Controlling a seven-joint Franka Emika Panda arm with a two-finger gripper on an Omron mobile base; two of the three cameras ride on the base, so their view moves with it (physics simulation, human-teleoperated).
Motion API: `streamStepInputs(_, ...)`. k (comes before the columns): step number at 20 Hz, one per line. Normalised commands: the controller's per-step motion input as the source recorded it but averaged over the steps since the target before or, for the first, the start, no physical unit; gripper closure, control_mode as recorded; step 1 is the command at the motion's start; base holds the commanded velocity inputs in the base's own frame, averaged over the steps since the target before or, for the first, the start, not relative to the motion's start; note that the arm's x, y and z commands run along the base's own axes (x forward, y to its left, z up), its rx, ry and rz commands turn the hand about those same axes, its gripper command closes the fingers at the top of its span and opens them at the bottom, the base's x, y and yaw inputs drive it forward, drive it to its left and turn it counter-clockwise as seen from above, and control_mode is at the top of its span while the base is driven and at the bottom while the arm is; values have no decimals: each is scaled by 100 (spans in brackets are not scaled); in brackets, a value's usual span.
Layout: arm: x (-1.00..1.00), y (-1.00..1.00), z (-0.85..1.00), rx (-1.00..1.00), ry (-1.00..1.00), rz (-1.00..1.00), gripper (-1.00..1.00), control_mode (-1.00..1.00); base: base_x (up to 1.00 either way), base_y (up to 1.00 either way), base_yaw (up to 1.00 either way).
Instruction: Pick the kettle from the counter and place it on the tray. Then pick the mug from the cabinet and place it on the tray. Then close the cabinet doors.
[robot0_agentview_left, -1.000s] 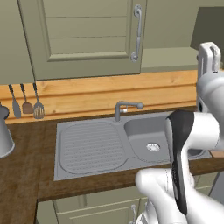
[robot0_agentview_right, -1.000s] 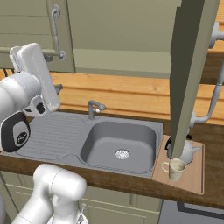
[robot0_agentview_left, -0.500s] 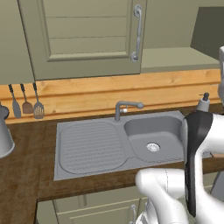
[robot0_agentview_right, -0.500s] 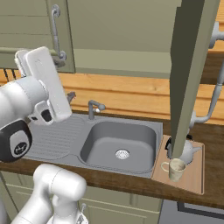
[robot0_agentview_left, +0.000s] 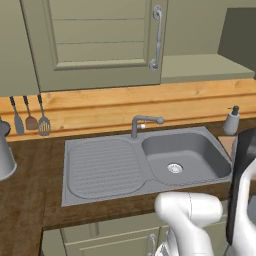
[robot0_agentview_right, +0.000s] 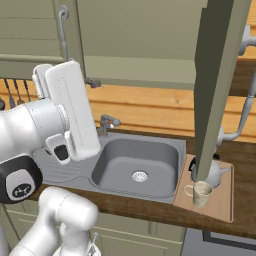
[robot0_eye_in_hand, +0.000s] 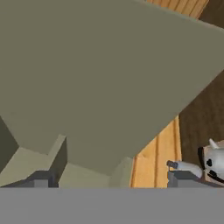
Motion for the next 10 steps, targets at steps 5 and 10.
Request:
streamStepInputs(5,-57,-73,10,6,-1,-25,-100,-100,0,0,0)
streamStepInputs(10,-55,-74,8,5,-5,-23,-100,-100,0,0,0)
